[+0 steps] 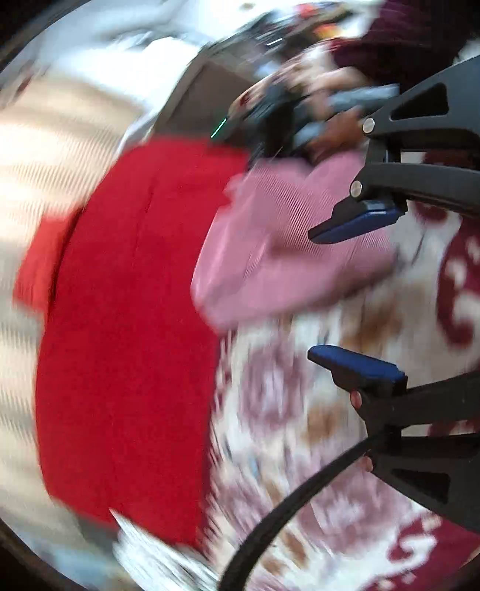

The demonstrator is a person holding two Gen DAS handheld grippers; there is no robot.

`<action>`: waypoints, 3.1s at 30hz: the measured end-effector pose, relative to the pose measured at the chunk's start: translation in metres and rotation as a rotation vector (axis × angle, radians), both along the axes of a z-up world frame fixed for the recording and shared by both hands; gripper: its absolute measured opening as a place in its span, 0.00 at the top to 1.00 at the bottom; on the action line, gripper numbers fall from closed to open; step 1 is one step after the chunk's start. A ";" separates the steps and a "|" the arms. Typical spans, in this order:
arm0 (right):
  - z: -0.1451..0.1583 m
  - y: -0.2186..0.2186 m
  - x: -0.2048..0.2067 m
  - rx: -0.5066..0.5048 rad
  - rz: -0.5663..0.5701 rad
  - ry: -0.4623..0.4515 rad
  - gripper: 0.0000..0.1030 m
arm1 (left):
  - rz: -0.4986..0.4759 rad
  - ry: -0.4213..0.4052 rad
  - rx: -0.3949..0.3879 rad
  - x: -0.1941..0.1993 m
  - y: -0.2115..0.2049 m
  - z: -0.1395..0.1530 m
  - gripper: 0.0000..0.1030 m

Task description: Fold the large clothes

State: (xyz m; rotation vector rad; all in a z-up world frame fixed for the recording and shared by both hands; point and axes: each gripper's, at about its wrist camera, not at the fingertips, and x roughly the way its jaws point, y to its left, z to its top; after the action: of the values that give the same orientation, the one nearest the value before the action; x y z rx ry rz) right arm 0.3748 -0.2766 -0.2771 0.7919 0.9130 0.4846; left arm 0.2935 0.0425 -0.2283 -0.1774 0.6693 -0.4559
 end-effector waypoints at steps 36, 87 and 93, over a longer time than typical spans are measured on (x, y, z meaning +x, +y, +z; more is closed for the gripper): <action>-0.040 -0.153 -0.072 0.188 -0.337 -0.023 0.85 | -0.215 0.088 0.127 0.008 -0.153 0.051 0.43; 0.035 -0.095 -0.143 -0.239 -0.167 0.042 0.92 | -0.156 0.195 0.360 0.008 -0.189 -0.009 0.23; 0.085 -0.098 -0.099 -0.253 -0.163 -0.064 0.92 | -0.186 0.222 0.293 0.011 -0.186 -0.014 0.23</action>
State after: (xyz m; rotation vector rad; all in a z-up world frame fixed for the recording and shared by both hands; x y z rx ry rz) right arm 0.2759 -0.3741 -0.1919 0.6107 0.8236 0.2446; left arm 0.3050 -0.1436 -0.2426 0.1141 0.9671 -0.5151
